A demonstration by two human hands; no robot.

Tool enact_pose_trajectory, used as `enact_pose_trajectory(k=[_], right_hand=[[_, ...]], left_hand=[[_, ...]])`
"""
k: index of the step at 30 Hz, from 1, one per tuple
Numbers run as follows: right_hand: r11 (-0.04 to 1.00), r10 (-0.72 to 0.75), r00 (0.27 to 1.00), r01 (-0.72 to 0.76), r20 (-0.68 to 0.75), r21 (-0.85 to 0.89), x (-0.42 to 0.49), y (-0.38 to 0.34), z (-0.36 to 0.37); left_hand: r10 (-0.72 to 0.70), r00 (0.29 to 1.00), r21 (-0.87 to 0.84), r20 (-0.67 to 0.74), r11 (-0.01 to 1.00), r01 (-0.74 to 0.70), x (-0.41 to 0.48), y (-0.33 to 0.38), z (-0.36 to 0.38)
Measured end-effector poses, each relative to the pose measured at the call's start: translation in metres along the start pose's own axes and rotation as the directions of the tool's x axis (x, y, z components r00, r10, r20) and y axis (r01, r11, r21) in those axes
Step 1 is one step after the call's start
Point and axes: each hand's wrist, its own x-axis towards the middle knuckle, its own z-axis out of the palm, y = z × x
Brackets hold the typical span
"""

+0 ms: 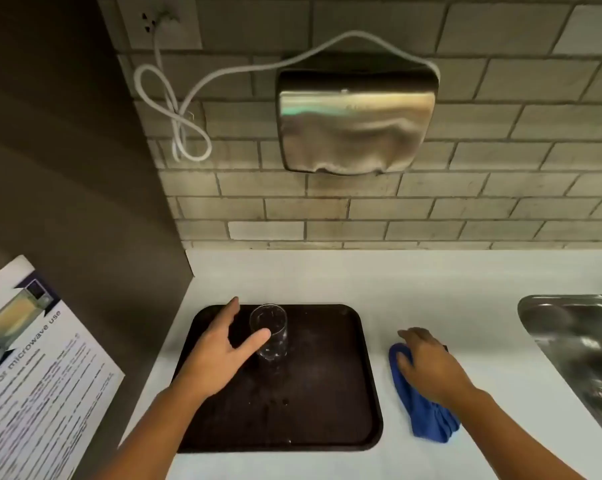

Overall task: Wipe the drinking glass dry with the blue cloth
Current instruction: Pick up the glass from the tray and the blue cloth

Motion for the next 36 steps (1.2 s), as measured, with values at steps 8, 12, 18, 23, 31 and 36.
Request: enact_pose_trajectory(k=[8,12,18,23,31,36], right_hand=[[0.984,0.176,0.979,-0.173,0.103,-0.040,-0.011,0.026,0.032],[0.983,0.175,0.984,-0.172,0.036,-0.071,-0.015,0.032,0.047],[0.979,0.166,0.984,-0.173,-0.070,-0.107,-0.014,0.030,0.064],[0.966,0.250,0.968,-0.252,-0.038,-0.055,-0.012,0.017,0.058],[0.667,0.407,0.908,-0.219,-0.103,0.712,-0.016,0.003,0.019],[0.420,0.298,0.945,-0.001,-0.136,0.908,-0.017,-0.047,-0.026]], left_hand=[[-0.067,0.997,-0.062,0.023,0.996,0.069,-0.002,-0.015,0.031],[-0.077,0.997,-0.031,-0.015,0.997,0.076,-0.002,-0.020,0.045],[-0.131,0.983,-0.015,-0.127,0.991,0.130,0.001,-0.018,0.060],[-0.154,0.978,-0.001,-0.139,0.988,0.156,0.006,-0.014,0.066],[-0.199,0.975,-0.157,-0.099,0.971,0.182,0.010,-0.021,0.058],[-0.196,0.974,-0.455,-0.116,0.882,0.124,0.008,0.006,0.049]])
